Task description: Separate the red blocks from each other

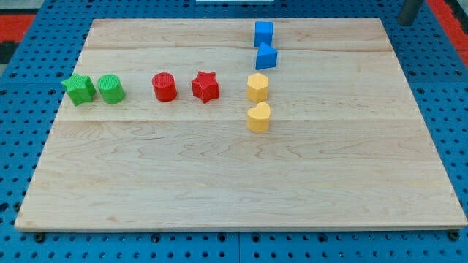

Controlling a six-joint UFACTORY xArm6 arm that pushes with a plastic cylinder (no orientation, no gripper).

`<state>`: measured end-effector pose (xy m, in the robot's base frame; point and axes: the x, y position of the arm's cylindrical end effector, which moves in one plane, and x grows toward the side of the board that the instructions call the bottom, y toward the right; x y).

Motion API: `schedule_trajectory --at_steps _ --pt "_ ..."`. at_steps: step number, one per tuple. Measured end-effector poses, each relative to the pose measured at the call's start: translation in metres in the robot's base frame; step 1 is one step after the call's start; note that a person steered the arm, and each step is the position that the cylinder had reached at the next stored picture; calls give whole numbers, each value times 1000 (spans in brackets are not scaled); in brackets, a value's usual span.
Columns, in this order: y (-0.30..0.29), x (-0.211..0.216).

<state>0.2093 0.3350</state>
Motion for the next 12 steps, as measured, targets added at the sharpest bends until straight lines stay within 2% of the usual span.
schedule_trajectory --at_steps 1,2,6,8,10,12 --pt "-6 43" --pt "-57 87" --pt "-290 126" --pt "-287 127" --pt "-320 127" --pt "-403 153"
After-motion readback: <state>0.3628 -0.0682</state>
